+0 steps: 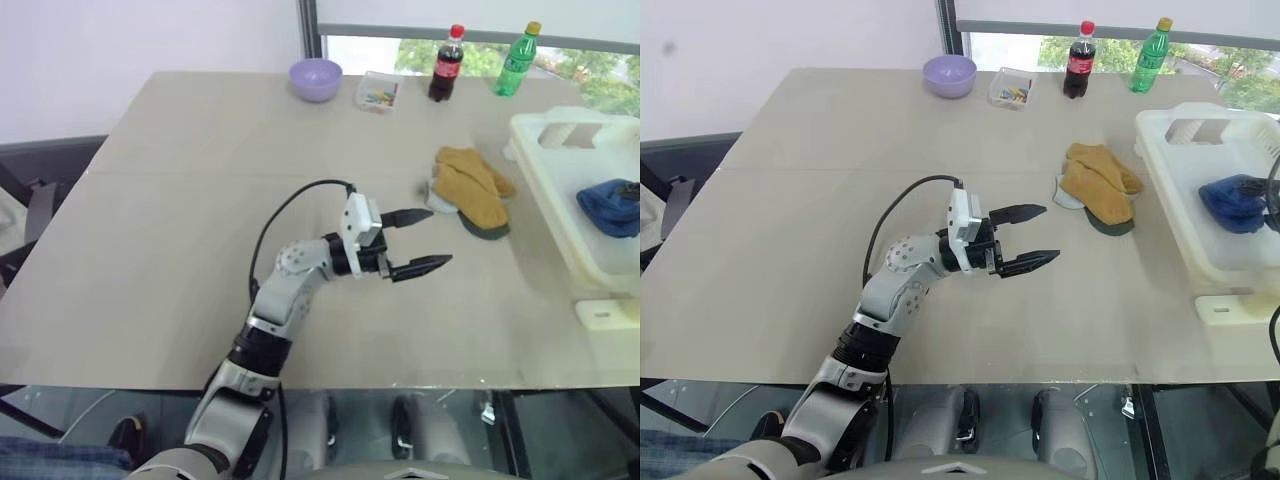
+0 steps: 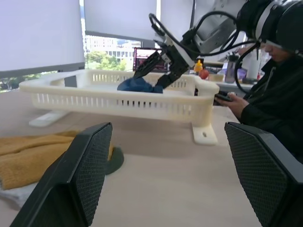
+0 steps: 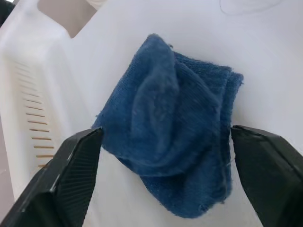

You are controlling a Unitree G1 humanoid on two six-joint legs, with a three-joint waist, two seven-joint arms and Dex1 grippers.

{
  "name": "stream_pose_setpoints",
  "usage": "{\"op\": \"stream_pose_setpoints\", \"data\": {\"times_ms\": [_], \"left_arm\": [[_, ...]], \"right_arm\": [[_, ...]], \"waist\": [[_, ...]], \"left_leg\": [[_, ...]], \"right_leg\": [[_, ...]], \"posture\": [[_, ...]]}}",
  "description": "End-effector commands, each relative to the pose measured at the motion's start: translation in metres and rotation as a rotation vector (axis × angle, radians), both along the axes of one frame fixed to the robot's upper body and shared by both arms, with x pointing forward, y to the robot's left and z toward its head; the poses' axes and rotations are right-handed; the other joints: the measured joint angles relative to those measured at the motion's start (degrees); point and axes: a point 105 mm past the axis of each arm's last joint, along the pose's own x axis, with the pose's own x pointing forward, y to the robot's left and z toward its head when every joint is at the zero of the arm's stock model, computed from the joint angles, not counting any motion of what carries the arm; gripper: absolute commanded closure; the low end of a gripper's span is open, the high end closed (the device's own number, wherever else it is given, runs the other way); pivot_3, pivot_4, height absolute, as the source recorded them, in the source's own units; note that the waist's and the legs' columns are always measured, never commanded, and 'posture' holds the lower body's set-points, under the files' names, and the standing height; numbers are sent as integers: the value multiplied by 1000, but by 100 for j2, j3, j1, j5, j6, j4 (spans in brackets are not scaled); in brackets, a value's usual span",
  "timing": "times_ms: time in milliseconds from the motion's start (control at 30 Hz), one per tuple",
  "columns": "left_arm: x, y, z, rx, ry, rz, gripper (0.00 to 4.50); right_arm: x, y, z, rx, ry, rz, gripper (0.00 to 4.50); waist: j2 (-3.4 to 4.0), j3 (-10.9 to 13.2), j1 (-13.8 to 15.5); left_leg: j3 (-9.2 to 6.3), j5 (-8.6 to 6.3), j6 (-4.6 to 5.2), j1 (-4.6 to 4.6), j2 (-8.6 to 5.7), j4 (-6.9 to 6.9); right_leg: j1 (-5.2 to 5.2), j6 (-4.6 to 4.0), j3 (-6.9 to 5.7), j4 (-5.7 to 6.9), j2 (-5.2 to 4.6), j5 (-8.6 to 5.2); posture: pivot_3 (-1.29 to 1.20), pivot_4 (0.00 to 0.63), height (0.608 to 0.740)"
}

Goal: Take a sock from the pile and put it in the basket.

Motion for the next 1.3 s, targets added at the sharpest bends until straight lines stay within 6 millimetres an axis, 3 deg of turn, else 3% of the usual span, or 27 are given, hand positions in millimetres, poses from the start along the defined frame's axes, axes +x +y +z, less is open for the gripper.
{"op": "stream_pose_setpoints", "data": {"times_ms": [33,167,233,367,600,700,833,1000,1167,1300], "left_arm": [[-6,2,6,-9,-38,-10,397],[-6,4,6,-2,-39,-6,397],[-6,7,6,-7,-29,-1,397],[-3,19,3,-12,-2,47,397],[-6,57,-21,68,78,185,397],[-14,74,-34,122,106,247,397],[-23,103,-56,189,171,392,397],[-43,135,-80,280,225,545,397],[-64,157,-92,342,245,603,397],[-67,168,-90,343,223,637,397]], "right_arm": [[-12,-11,35,-126,-97,19,382],[-24,5,53,-247,-141,174,382],[-32,21,58,-394,-165,308,382],[-36,72,63,-597,-332,544,382],[-53,184,38,-599,-643,873,382],[-65,210,13,-549,-687,953,382],[-78,209,-27,-538,-675,1001,382],[-99,187,-74,-640,-605,1120,382],[-110,174,-85,-657,-669,1174,382],[-114,170,-88,-650,-715,1203,382]], "waist": [[2,-1,15],[5,-2,7],[6,-3,6],[10,-6,-46],[10,-7,-24],[10,-7,5],[7,-9,27],[9,-9,-6],[15,-9,-18],[24,-13,-6]], "left_leg": [[0,0,0,0,0,0],[-14,-2,3,-1,1,0],[-18,-6,9,-1,2,1],[-21,-6,10,7,5,7],[-34,-12,19,27,18,19],[-37,-11,16,26,17,22],[-50,-11,14,17,6,32],[-46,-29,44,26,6,53],[-38,-35,44,83,20,45],[-34,-35,43,87,21,39]], "right_leg": [[0,0,0,0,0,0],[0,0,2,-1,-1,0],[0,1,3,-1,0,0],[2,5,7,5,2,2],[20,13,5,15,18,4],[27,12,2,10,14,4],[43,12,-21,-5,-6,3],[52,29,-17,-2,-7,-5],[83,12,-10,1,-6,-25],[83,11,-5,1,-11,-26]], "posture": [[0,150,733],[0,150,733],[0,150,733],[0,150,733],[0,150,733],[0,150,733],[0,150,733],[0,150,733],[0,150,733],[0,150,733]]}}
